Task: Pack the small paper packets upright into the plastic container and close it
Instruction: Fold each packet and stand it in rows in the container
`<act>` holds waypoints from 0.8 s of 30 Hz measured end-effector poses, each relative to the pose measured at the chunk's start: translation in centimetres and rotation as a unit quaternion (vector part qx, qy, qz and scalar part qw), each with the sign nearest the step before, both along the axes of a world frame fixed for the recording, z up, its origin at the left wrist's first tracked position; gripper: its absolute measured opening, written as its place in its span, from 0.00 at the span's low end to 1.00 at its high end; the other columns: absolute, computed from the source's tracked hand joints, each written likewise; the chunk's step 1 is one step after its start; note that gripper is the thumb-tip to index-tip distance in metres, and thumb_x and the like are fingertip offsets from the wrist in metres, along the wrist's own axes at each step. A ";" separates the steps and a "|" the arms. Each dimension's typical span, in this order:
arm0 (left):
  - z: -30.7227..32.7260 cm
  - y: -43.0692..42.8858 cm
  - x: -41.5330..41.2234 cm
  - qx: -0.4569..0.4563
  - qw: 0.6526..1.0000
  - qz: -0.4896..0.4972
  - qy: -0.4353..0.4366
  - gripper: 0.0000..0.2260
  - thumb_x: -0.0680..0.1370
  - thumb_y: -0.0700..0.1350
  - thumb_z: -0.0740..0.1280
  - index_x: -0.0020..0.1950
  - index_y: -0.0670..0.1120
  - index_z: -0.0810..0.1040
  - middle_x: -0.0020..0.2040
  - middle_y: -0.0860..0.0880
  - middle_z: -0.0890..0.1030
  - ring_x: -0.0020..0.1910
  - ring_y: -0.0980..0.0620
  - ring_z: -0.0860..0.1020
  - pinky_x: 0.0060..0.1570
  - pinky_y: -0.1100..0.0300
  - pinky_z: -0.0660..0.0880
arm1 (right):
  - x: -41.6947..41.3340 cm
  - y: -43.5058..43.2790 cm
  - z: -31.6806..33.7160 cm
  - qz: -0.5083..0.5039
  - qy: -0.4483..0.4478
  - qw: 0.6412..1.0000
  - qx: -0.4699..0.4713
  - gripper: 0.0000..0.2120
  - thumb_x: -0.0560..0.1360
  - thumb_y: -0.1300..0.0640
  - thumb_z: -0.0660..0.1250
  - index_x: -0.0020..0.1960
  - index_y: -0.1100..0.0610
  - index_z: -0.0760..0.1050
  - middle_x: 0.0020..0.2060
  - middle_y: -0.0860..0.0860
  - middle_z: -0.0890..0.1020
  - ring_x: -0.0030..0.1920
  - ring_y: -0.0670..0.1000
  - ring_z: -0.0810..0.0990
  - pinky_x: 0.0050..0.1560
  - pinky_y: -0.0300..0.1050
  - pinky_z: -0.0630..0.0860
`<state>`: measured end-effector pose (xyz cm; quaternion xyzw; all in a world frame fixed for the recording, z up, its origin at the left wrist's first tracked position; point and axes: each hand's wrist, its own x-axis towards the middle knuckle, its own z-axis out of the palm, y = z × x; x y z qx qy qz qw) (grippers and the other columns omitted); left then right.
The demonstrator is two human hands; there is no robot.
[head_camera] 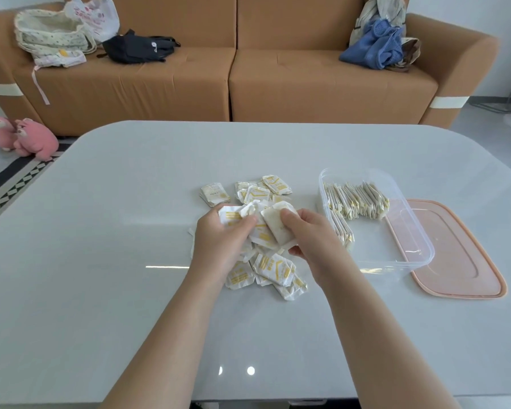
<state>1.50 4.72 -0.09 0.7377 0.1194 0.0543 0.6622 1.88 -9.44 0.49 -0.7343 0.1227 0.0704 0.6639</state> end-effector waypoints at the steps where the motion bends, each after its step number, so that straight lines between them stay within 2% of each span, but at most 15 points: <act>1: 0.1 -0.2 -0.1 -0.008 1.000 -0.008 -0.004 0.03 0.72 0.43 0.72 0.44 0.46 0.80 0.38 0.48 0.84 0.36 0.52 0.81 0.41 0.54 0.78 | 0.0 0.3 -0.1 -0.006 -0.008 1.000 -0.018 0.11 0.80 0.52 0.61 0.42 0.57 0.72 0.37 0.51 0.73 0.37 0.49 0.72 0.40 0.43 0.72; 3: 0.2 -0.4 -0.2 -0.021 1.000 -0.019 -0.012 0.03 0.73 0.42 0.73 0.44 0.46 0.81 0.38 0.49 0.84 0.37 0.53 0.82 0.42 0.55 0.78 | 0.0 0.6 -0.4 -0.014 -0.021 0.999 -0.037 0.10 0.80 0.50 0.60 0.45 0.57 0.71 0.39 0.50 0.73 0.39 0.49 0.72 0.44 0.44 0.72; 5: 0.1 -0.5 -0.1 -0.025 0.999 -0.028 -0.015 0.03 0.73 0.41 0.73 0.45 0.47 0.81 0.40 0.48 0.85 0.39 0.52 0.82 0.43 0.55 0.79 | -0.1 0.8 -0.3 -0.017 -0.034 0.999 -0.036 0.10 0.81 0.50 0.59 0.47 0.57 0.69 0.38 0.49 0.73 0.37 0.47 0.72 0.42 0.41 0.71; 10: -0.2 -0.4 0.1 -0.050 0.998 -0.043 0.003 0.04 0.73 0.40 0.73 0.45 0.48 0.81 0.38 0.50 0.84 0.37 0.53 0.82 0.40 0.56 0.79 | 0.1 0.8 -0.7 0.028 -0.043 0.997 -0.064 0.18 0.81 0.49 0.58 0.37 0.59 0.67 0.34 0.56 0.70 0.35 0.52 0.69 0.41 0.45 0.68; 14: -0.5 -0.3 0.2 -0.098 0.994 -0.039 0.041 0.03 0.75 0.43 0.72 0.47 0.44 0.81 0.43 0.44 0.85 0.42 0.45 0.83 0.42 0.50 0.79 | 0.5 0.8 -1.3 0.020 -0.034 0.997 -0.059 0.17 0.78 0.45 0.63 0.42 0.59 0.71 0.36 0.55 0.73 0.37 0.52 0.73 0.41 0.50 0.72; 18: -0.8 -0.3 0.4 -0.146 0.987 -0.014 0.066 0.09 0.78 0.47 0.68 0.51 0.42 0.81 0.48 0.40 0.85 0.47 0.41 0.83 0.45 0.48 0.80 | 0.8 0.6 -1.4 0.031 -0.034 0.996 -0.072 0.23 0.78 0.45 0.63 0.48 0.69 0.74 0.38 0.55 0.77 0.38 0.53 0.75 0.43 0.51 0.74; 22: -0.6 -0.5 0.6 -0.156 0.985 0.003 0.068 0.11 0.82 0.48 0.60 0.50 0.44 0.79 0.46 0.43 0.83 0.45 0.45 0.82 0.39 0.55 0.78 | 0.7 0.6 -1.7 0.055 -0.019 0.997 -0.041 0.22 0.78 0.45 0.62 0.51 0.65 0.77 0.43 0.59 0.82 0.43 0.56 0.82 0.54 0.58 0.78; 24: -0.3 -0.9 0.5 -0.152 0.986 -0.002 0.072 0.12 0.82 0.46 0.58 0.48 0.44 0.79 0.44 0.45 0.82 0.43 0.46 0.81 0.36 0.58 0.76 | 0.7 0.7 -1.8 0.068 0.000 0.998 0.009 0.20 0.79 0.46 0.61 0.54 0.64 0.77 0.49 0.63 0.83 0.45 0.59 0.84 0.52 0.58 0.80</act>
